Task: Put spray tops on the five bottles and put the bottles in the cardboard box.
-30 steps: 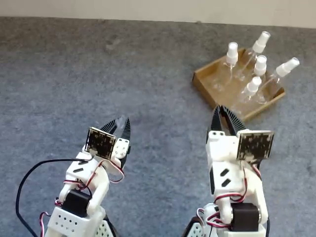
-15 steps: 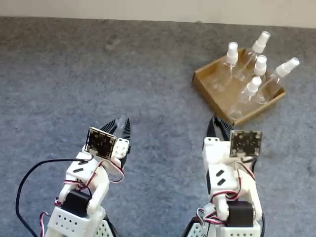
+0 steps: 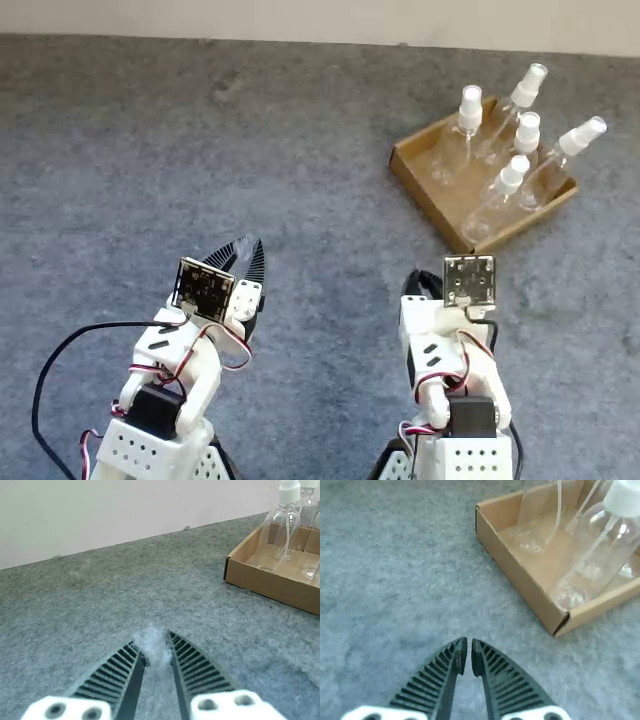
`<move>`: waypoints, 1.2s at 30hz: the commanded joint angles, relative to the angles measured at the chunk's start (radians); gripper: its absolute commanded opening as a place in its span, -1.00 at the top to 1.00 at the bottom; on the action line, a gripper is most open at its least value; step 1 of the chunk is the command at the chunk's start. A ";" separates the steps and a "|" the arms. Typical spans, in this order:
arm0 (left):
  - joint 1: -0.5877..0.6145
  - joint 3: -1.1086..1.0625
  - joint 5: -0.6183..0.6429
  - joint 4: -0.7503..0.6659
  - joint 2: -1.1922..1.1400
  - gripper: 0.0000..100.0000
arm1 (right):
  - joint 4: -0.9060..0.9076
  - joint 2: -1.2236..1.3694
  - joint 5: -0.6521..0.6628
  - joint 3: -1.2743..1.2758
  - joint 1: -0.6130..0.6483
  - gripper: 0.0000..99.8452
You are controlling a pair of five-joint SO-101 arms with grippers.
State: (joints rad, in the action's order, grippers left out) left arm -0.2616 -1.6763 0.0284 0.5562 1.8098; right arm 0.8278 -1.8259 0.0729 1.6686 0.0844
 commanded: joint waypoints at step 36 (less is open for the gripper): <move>0.325 0.317 -0.006 0.529 0.016 0.99 | 0.423 -0.012 -0.006 0.156 0.010 0.99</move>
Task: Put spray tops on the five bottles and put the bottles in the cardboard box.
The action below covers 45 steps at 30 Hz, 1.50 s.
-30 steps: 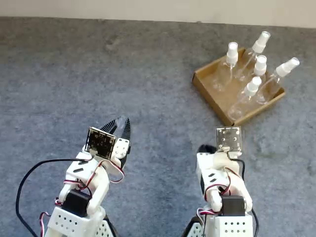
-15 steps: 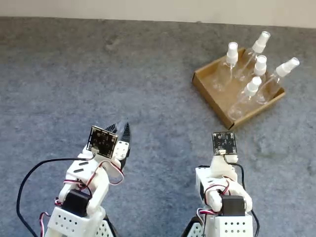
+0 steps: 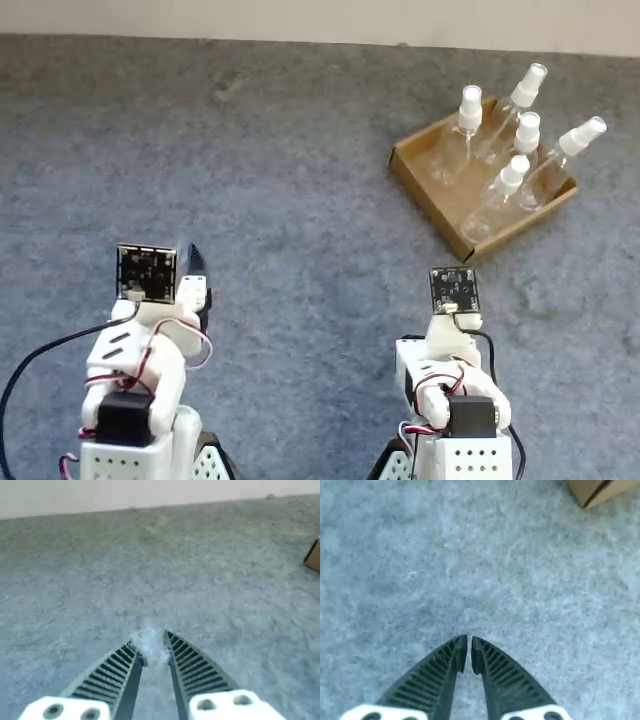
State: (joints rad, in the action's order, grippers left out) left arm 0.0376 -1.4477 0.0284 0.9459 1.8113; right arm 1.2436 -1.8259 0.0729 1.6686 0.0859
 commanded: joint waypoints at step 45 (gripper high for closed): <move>-0.035 -0.246 -0.006 0.408 0.013 0.99 | 0.007 -0.012 -0.005 0.156 0.008 0.99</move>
